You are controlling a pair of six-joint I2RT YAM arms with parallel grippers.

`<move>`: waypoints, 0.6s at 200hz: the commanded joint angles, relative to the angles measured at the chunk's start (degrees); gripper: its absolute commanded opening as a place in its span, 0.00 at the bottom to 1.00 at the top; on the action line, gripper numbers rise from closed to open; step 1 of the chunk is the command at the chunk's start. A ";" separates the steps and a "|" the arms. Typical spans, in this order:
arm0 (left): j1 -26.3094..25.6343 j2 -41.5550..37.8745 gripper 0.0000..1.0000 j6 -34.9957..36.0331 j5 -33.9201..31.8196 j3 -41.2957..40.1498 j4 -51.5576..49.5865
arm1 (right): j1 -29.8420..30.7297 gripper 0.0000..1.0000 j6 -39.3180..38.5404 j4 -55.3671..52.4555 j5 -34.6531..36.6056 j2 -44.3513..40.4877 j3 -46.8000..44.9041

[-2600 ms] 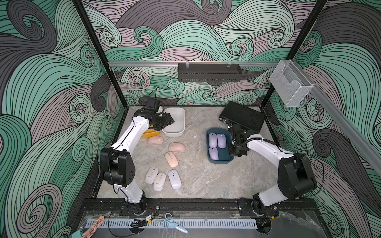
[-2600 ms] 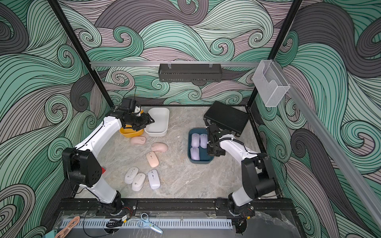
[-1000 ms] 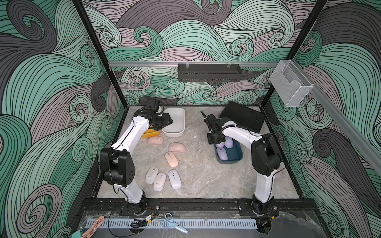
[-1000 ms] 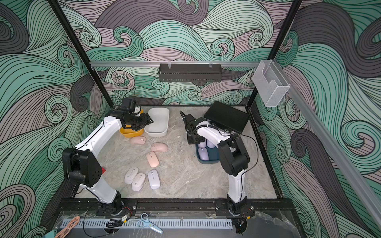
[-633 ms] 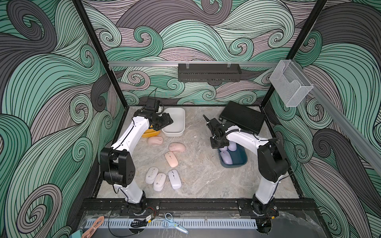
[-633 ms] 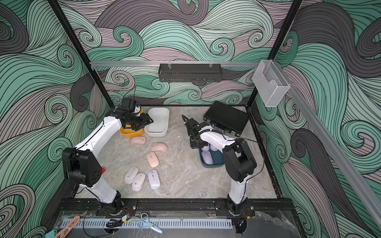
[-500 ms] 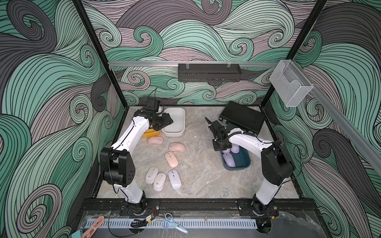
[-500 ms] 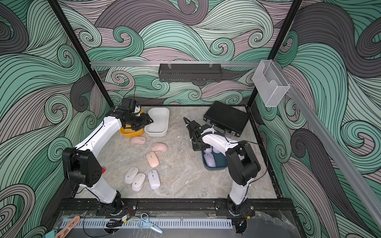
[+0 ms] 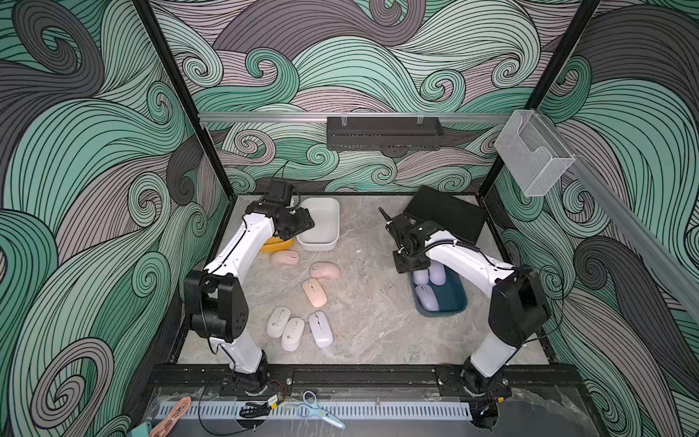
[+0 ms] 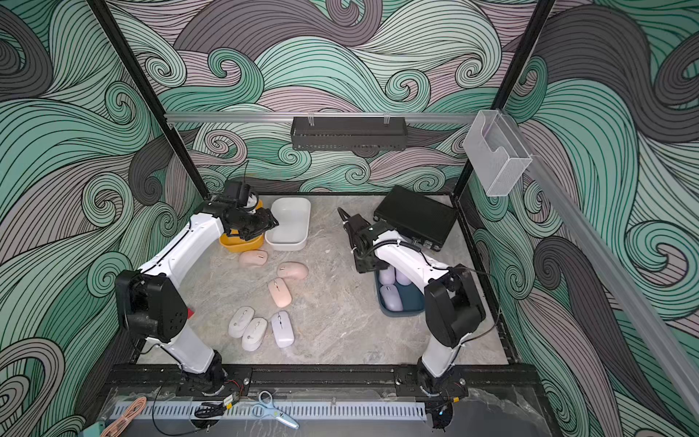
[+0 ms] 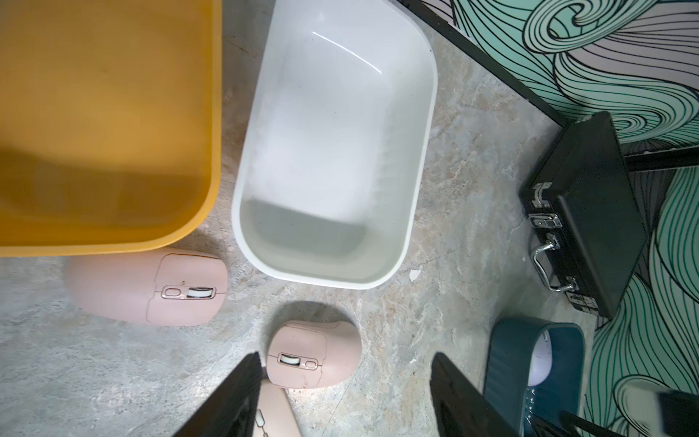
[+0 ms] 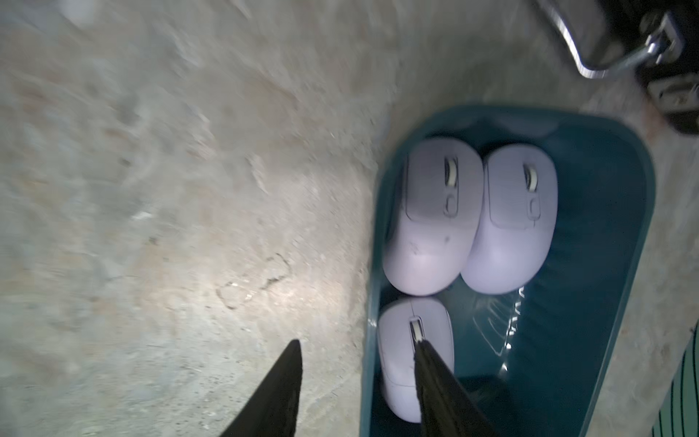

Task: Place the mice by color into the storage box
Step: Move the storage box to the center of the board, then pick up the storage box at the center of the board.

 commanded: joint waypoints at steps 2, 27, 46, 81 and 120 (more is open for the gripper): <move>1.79 -3.66 0.70 -0.20 -4.35 -0.11 -0.49 | 1.97 0.54 1.17 1.34 -3.92 3.14 7.51; 4.73 -5.82 0.70 -3.75 -7.99 -1.58 0.09 | 3.95 0.56 4.06 5.71 -9.00 13.06 17.45; 7.61 -7.77 0.71 -7.56 -11.76 -3.82 1.44 | 4.82 0.58 6.38 7.70 -10.98 20.99 25.22; 12.97 -9.06 0.72 -11.62 -8.73 -5.95 3.27 | 6.05 0.59 7.69 8.85 -15.17 31.50 36.51; 13.58 -7.40 0.71 -11.64 -3.81 -5.94 3.92 | 7.40 0.60 7.93 10.31 -16.20 35.33 40.01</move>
